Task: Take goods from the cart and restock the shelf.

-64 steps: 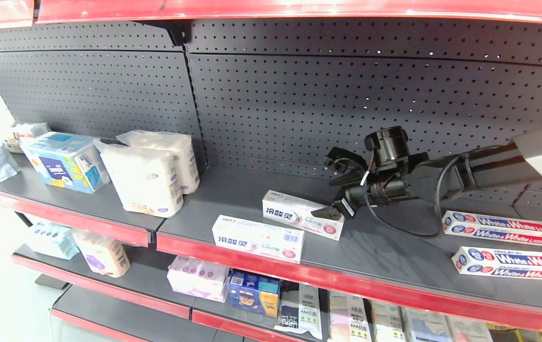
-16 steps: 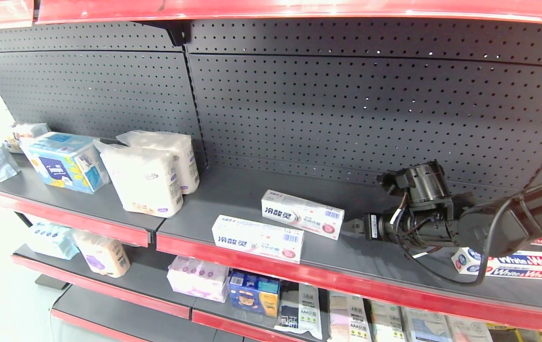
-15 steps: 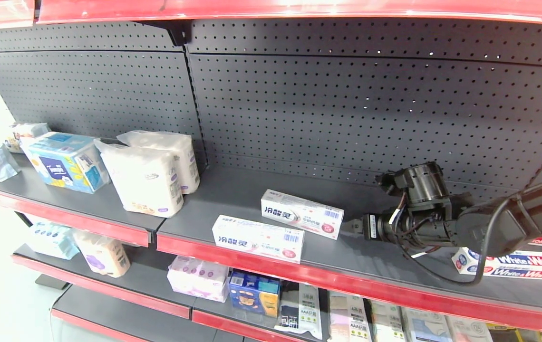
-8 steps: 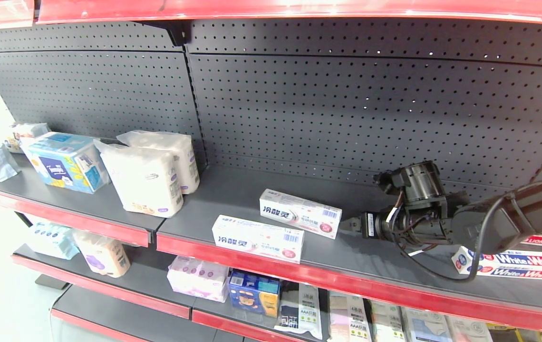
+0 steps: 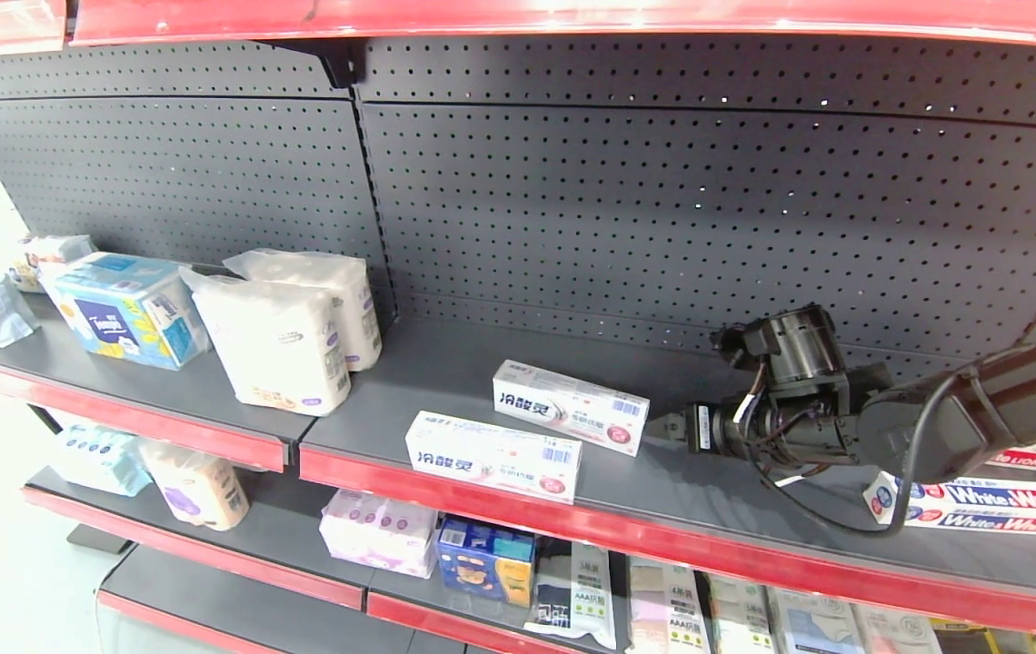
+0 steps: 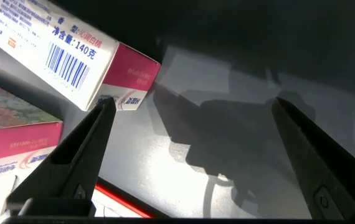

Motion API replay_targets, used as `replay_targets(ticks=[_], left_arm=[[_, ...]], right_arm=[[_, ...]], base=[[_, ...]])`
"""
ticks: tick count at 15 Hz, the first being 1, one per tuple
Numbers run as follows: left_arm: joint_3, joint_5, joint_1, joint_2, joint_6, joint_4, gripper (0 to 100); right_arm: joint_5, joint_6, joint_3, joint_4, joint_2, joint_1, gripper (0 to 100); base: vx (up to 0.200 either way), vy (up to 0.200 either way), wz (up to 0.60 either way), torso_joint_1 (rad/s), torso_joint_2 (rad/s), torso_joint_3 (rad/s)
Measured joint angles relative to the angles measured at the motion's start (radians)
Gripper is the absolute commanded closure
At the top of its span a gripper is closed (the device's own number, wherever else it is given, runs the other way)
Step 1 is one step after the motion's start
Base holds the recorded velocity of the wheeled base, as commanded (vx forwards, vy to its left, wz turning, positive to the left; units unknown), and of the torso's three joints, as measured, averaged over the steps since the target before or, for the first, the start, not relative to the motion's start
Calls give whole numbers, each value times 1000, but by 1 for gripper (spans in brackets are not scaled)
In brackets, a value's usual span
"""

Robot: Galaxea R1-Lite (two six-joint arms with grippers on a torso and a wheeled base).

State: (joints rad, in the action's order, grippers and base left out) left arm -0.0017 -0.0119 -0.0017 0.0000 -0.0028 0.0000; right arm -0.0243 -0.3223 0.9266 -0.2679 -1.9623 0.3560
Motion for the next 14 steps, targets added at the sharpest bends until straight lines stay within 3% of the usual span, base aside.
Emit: replay_targets(ticks=[14], left_arm=[[0,0,0,0,0,0,0]], right_arm=[[6,-30,39,1,-12,0,0]], base=[[0,0,0,0,0,0]])
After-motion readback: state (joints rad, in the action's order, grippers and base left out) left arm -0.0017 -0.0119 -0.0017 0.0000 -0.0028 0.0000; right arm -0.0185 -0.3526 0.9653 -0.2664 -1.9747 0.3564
